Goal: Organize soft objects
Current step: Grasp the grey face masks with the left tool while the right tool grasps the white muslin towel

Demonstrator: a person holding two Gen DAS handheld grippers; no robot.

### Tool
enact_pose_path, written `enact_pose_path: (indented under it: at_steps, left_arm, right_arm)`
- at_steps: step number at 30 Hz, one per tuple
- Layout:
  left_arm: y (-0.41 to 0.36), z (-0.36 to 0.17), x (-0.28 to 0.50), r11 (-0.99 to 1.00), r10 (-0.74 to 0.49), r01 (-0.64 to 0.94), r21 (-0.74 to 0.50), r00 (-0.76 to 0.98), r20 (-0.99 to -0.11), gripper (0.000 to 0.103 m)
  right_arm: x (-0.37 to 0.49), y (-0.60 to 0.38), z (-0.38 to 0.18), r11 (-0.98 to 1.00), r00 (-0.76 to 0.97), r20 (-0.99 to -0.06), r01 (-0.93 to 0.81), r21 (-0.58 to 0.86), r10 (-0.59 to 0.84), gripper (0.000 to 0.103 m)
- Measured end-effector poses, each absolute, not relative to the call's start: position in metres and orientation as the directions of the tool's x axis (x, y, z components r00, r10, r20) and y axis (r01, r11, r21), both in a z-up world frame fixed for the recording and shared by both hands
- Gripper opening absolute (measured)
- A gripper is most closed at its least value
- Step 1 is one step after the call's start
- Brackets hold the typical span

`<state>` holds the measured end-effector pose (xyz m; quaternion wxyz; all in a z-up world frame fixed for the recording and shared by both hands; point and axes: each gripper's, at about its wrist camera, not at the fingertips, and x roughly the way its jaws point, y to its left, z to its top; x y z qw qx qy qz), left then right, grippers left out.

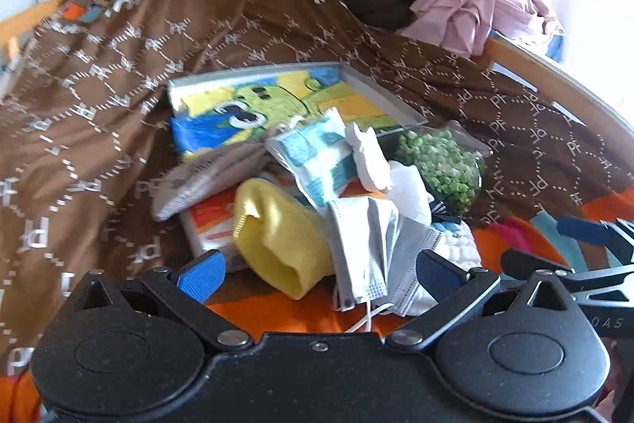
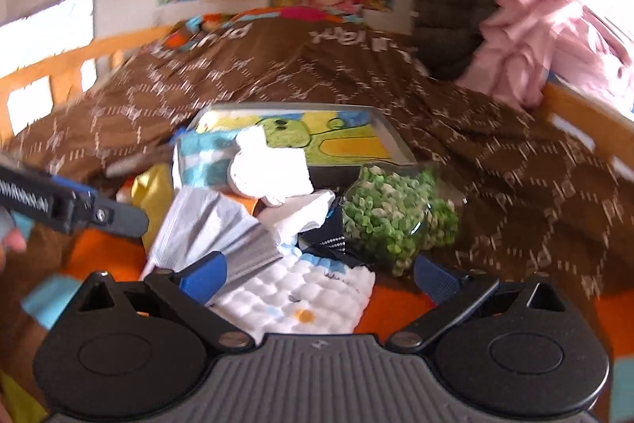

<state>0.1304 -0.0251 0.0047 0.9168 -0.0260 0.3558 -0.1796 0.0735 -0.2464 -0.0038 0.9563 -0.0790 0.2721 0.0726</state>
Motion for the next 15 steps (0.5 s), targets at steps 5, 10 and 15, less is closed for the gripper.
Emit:
enact_pose_path:
  at_steps: [5,10,15]
  left_arm:
    - [-0.021,-0.012,0.139,0.892,-0.450,0.338,-0.299,0.626,-0.636,0.102]
    - [-0.025,-0.026,0.147,0.871,-0.491,0.328,-0.365,0.588,-0.643,0.102]
    - [-0.030,-0.042,0.159,0.858,-0.510,0.283,-0.428,0.558,-0.654,0.102]
  right_arm:
    - [0.084,-0.247,-0.016,0.931,0.809,-0.573,-0.300,-0.207,0.133,0.103]
    - [0.097,-0.249,-0.036,0.927,0.746,-0.648,-0.337,-0.168,0.154,0.103]
    - [0.106,-0.243,-0.049,0.914,0.700,-0.691,-0.380,-0.143,0.183,0.103]
